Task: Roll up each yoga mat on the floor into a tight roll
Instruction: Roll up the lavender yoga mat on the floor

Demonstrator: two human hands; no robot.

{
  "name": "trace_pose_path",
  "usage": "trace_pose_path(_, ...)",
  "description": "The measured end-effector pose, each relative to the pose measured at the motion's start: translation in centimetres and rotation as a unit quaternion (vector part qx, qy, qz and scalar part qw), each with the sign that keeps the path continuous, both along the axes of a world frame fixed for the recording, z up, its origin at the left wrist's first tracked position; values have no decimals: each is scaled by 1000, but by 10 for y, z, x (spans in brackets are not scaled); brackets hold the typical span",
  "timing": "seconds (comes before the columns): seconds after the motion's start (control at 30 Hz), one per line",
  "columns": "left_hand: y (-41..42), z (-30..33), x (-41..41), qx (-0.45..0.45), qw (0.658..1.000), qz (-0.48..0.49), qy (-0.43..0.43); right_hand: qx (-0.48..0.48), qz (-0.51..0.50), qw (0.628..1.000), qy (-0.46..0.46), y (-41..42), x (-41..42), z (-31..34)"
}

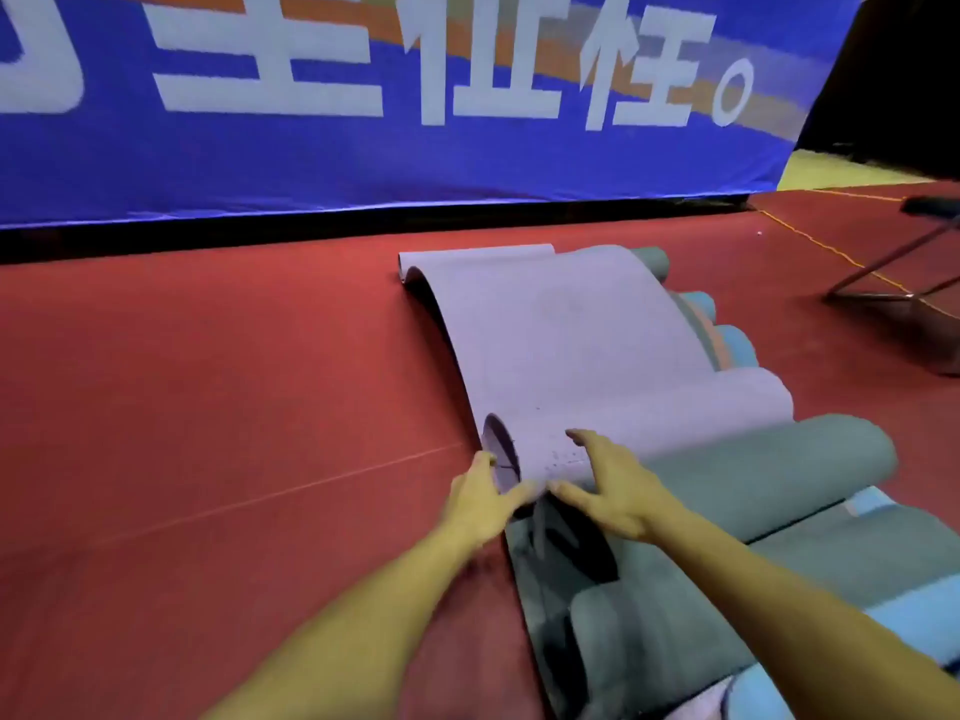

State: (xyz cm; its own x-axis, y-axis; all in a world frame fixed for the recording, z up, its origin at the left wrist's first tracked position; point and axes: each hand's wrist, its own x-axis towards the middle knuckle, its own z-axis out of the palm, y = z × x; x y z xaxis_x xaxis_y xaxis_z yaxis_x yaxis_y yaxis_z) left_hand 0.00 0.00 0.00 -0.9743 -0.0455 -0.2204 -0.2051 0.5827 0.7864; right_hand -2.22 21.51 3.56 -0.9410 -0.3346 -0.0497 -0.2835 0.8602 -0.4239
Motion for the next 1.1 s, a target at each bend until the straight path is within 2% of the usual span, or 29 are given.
trace_pose_path(0.13,34,-47,-70,137,987,88,0,-57,-23,998,-31,-1,-31,-45)
trace_pose_path(0.2,46,-63,-93,196,974,112,9,-48,-26,998,-31,1,-29,-61)
trace_pose_path(0.27,36,-67,-107,201,971,125,23,-20,-10,1000,15,7,-31,-63)
trace_pose_path(0.37,-7,-35,-101,177,976,120,50,67,10,993,99,6,-37,-45)
trace_pose_path(0.47,-69,29,-60,193,976,85,62,184,49,963,193,-19,-31,-16)
trace_pose_path(0.6,-171,120,7,106,990,88,34,200,57,934,291,-75,-7,40)
trace_pose_path(0.7,-228,178,61,40,993,105,23,205,-3,952,226,-107,13,79)
trace_pose_path(0.77,-256,200,94,19,992,120,31,207,20,962,175,-130,26,88)
trace_pose_path(0.9,-304,193,163,8,985,170,-8,175,114,970,123,-169,61,91)
trace_pose_path(1.0,-337,173,226,35,973,223,-38,141,169,965,146,-201,97,79)
trace_pose_path(1.1,-356,144,281,30,967,240,-85,149,215,955,136,-227,142,55)
